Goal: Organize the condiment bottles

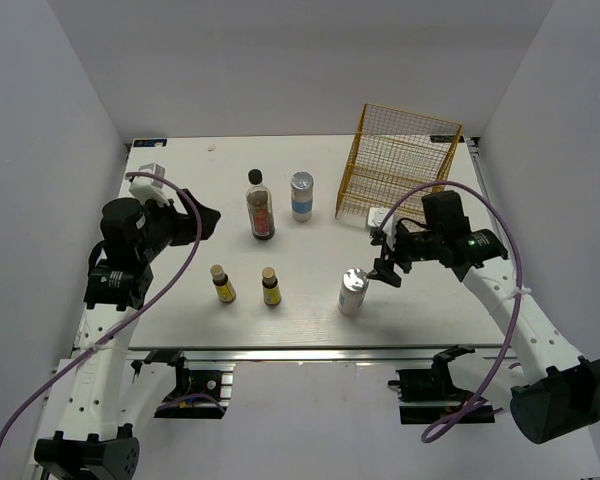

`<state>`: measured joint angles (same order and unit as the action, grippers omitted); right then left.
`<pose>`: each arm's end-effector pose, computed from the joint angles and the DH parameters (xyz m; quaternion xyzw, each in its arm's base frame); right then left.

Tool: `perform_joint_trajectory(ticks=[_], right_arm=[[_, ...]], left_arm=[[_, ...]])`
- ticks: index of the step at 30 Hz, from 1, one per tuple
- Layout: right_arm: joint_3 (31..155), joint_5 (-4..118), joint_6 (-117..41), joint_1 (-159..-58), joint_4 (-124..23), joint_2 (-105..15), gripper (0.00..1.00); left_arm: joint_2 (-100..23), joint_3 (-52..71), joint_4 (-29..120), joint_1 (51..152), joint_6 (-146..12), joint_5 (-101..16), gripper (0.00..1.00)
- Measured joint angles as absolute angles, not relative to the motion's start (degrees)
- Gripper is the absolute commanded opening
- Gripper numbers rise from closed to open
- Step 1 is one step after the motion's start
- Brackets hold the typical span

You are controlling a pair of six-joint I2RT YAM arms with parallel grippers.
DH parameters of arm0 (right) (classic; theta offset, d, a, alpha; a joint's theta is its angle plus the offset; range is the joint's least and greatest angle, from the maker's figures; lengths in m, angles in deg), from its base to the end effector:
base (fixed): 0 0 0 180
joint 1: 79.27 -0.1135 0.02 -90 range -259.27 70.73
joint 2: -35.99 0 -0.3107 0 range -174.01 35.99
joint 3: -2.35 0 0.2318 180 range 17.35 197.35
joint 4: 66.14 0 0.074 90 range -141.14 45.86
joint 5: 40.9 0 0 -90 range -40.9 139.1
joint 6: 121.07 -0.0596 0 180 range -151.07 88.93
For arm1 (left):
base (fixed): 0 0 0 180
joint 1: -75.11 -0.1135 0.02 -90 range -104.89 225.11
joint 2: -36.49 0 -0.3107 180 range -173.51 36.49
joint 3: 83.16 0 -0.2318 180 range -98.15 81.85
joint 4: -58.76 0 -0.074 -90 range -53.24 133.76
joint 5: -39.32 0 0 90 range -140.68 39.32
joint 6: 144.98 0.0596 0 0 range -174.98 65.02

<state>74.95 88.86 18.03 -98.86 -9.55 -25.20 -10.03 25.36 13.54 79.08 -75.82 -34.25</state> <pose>0.1586 0.0969 0.3466 -0.5975 0.6447 0.2127 0.4268 0.1379 -0.0265 0.3913 -0.0383 0.8152 -0.2361 0.5275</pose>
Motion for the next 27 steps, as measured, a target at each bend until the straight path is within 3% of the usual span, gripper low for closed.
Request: perform_joint_trajectory(ticks=[8,16,27], right_arm=[[76.4,81.3,3.8,-106.9,-19.5,-29.4,0.82],[92.7,70.2,-15.8,-115.1,-30.5,-46.9,0.74],[109.5,63.4,-30.6,-120.8,-37.8,-63.7,0.81]], left_arm=[[-13.5,25.4,12.8,79.1,-76.0,-31.4,0.94],[-13.4,25.4,11.6,79.1,-75.8,-30.1,0.95],[-10.2,27.0,11.0,79.1,-76.9,-30.0,0.95]])
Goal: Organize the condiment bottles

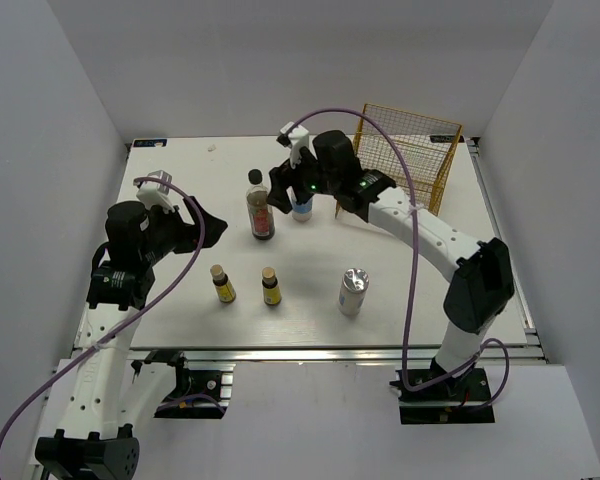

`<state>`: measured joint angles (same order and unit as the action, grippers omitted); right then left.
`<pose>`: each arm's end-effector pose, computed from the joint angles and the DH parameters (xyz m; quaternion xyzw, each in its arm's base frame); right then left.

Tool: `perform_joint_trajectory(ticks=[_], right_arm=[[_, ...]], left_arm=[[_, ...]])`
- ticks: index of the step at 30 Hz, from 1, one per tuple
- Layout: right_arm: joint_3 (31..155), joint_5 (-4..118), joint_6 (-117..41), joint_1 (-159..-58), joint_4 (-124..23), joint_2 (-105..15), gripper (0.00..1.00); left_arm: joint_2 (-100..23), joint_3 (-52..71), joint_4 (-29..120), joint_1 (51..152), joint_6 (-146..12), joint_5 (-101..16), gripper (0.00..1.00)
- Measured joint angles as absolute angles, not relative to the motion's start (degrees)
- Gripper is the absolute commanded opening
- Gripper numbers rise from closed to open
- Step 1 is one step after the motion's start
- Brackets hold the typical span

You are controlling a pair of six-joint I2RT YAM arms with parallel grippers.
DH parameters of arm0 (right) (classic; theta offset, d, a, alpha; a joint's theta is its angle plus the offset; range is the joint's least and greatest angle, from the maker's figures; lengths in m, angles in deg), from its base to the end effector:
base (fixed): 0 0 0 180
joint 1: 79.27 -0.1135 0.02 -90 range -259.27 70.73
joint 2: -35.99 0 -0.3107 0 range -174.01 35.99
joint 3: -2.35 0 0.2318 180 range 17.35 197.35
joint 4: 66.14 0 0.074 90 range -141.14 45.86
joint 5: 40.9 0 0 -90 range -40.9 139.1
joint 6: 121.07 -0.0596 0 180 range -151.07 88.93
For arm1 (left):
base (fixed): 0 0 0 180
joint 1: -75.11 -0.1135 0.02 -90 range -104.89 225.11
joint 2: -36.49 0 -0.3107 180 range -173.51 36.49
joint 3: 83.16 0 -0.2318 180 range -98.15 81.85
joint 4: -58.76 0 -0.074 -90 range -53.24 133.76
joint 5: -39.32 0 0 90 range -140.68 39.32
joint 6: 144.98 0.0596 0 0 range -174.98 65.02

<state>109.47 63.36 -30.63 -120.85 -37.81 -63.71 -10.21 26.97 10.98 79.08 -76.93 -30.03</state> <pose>0.3084 0.2932 0.4027 -0.3587 0.7377 0.2934 0.4909 0.1362 -0.0305 0.3768 -0.0337 0.8329 -0.2662 0.4841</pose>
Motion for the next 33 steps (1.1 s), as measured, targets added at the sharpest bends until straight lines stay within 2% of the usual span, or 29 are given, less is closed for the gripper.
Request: perform_joint_trajectory(ticks=[15,29,33], right_arm=[[124.4,59.2,-32.6,-123.1,-38.7,-77.5,0.82],[127.1,58.0,-32.0,-123.4,-39.3,-83.0,0.68],[128.1,57.8,-32.0,-123.8,-39.3,-84.5,0.59]], left_arm=[[-9.7,27.8,10.9,79.1,-77.6,-30.1,0.95],[-9.9,27.8,10.7,79.1,-77.6,-30.1,0.95],[-10.0,27.8,10.7,79.1,-77.5,-30.1,0.95]])
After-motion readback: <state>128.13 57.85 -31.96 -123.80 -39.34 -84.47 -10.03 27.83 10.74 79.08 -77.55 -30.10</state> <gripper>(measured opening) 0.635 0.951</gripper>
